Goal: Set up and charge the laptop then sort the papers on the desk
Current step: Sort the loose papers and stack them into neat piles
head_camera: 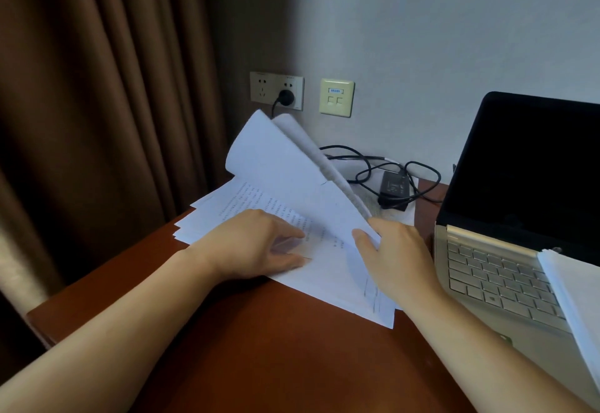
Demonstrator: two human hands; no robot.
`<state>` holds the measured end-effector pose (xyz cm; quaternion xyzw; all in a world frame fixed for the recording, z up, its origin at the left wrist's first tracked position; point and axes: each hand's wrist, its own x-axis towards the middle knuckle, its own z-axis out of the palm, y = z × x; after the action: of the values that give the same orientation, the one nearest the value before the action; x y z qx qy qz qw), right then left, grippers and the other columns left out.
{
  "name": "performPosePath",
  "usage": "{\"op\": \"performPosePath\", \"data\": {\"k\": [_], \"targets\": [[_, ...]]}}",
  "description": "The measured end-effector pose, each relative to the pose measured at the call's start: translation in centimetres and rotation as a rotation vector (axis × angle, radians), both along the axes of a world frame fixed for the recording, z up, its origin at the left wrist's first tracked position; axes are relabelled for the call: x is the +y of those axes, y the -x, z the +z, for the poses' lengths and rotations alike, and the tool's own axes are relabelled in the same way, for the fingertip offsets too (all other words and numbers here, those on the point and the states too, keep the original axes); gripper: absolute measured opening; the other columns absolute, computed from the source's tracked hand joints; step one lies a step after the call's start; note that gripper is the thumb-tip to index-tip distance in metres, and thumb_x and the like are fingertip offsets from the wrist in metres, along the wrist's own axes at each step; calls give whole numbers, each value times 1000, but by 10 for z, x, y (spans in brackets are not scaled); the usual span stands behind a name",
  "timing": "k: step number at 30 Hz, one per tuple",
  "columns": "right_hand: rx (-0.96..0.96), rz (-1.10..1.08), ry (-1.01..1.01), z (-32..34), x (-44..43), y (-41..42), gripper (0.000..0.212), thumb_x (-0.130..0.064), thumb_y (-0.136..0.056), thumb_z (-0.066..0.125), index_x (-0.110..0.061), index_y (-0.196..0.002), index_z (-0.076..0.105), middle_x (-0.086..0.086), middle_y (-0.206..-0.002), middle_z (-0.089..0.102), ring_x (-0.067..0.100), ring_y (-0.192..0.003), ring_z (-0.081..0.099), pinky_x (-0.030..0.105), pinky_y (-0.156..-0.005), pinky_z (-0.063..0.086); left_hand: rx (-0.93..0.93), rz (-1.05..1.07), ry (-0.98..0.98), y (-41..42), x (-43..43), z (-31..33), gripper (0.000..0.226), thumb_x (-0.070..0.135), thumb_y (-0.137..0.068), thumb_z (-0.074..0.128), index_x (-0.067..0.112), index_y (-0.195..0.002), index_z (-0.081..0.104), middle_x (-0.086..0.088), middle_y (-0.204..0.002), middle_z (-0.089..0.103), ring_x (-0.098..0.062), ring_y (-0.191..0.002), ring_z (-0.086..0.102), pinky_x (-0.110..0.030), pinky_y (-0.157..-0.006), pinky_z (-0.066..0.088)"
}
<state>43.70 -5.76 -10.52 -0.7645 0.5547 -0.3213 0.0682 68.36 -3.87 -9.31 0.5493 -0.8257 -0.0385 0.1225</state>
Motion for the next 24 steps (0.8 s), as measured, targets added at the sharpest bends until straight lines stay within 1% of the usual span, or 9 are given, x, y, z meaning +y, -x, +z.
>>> {"op": "performPosePath", "data": {"k": [2, 4, 7, 10, 12, 17, 19, 22, 24], "targets": [[28, 43, -18, 2, 3, -1, 38, -31, -97, 54, -14, -64, 45, 0, -52, 40, 19, -49, 36, 30, -46, 24, -3, -21, 16, 1, 0, -1, 47, 60, -94, 57, 36, -134, 64, 13, -122, 71, -10, -107, 65, -32, -95, 50], [51, 65, -32, 3, 4, -2, 42, -30, -97, 54, -17, -61, 37, -2, -51, 34, 17, -47, 31, 31, -46, 24, -15, -31, 47, 3, 2, -2, 38, 50, -96, 55, 37, -129, 67, 12, -114, 74, -12, -100, 67, -32, -92, 51], [48, 62, -38, 2, 2, -2, 39, -31, -97, 54, -14, -64, 41, -1, -51, 36, 19, -47, 32, 31, -47, 26, -21, -45, 93, 2, 2, -3, 35, 48, -94, 48, 34, -118, 70, 8, -103, 75, -18, -90, 68, -34, -83, 52], [49, 63, -39, 2, 2, -2, 39, -32, -96, 53, -16, -63, 41, -1, -51, 37, 19, -48, 34, 31, -47, 26, -21, -48, 58, -2, 1, -4, 47, 69, -91, 45, 33, -112, 67, 9, -98, 72, -14, -86, 64, -33, -81, 51], [57, 71, -31, 2, 2, -2, 38, -32, -96, 53, -15, -65, 42, 0, -52, 39, 20, -48, 35, 31, -47, 28, -55, -76, 71, -2, 0, -5, 56, 74, -90, 38, 29, -106, 66, 7, -91, 70, -14, -81, 62, -32, -78, 50], [53, 83, -32, 2, 2, -2, 32, -33, -96, 53, -12, -71, 51, 5, -55, 46, 20, -48, 35, 30, -47, 29, -97, -103, 153, 4, -1, -6, 57, 63, -89, 23, 31, -106, 66, 4, -92, 72, -21, -83, 65, -34, -78, 51], [55, 85, -32, 2, 1, -3, 32, -32, -95, 53, -10, -72, 50, 8, -55, 46, 20, -49, 35, 30, -47, 28, -87, -117, 197, 4, 0, -8, 49, 57, -93, 25, 31, -103, 65, 1, -87, 70, -24, -78, 62, -34, -73, 50], [54, 85, -32, 2, 1, -3, 34, -32, -95, 53, -10, -69, 45, 4, -54, 41, 20, -49, 32, 31, -47, 27, -109, -128, 284, 7, 0, -10, 43, 48, -101, 29, 28, -98, 66, 0, -81, 66, -25, -72, 60, -30, -66, 46], [49, 91, -38, 2, 1, -3, 35, -32, -95, 53, -13, -67, 43, 0, -53, 39, 19, -48, 32, 31, -47, 27, -83, -110, 243, 3, -1, -11, 44, 53, -100, 30, 28, -100, 65, 1, -86, 68, -23, -77, 62, -31, -70, 49]]}}
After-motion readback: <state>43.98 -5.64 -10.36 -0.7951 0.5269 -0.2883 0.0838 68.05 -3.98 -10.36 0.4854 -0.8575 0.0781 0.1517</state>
